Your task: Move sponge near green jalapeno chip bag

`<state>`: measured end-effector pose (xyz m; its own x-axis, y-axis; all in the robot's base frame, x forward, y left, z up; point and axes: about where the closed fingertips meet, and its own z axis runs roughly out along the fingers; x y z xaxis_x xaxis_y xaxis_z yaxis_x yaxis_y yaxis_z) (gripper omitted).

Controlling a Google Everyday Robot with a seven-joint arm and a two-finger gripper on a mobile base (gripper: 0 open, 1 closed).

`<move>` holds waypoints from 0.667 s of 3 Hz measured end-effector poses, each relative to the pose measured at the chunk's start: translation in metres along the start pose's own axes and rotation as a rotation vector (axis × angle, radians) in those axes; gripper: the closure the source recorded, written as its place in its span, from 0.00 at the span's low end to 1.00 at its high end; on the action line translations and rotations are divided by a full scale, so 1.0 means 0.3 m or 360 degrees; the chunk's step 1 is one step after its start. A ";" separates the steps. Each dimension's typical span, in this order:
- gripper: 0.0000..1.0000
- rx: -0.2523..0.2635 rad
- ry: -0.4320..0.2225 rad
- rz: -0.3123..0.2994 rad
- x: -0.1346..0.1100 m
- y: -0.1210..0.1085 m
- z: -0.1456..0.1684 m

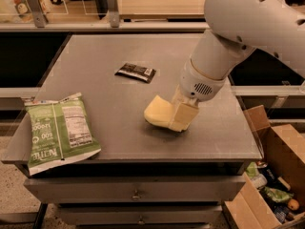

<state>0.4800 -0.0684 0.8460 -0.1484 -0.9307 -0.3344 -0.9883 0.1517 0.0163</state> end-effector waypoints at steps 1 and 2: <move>0.99 -0.0030 -0.0017 -0.0078 -0.099 -0.004 0.021; 0.83 -0.0073 -0.0026 -0.0141 -0.186 0.011 0.057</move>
Offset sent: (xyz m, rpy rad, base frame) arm 0.0068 0.0957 -0.0007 0.0324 0.0309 0.1591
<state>0.4857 -0.0103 0.8488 -0.0601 -0.9340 -0.3521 -0.9982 0.0534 0.0287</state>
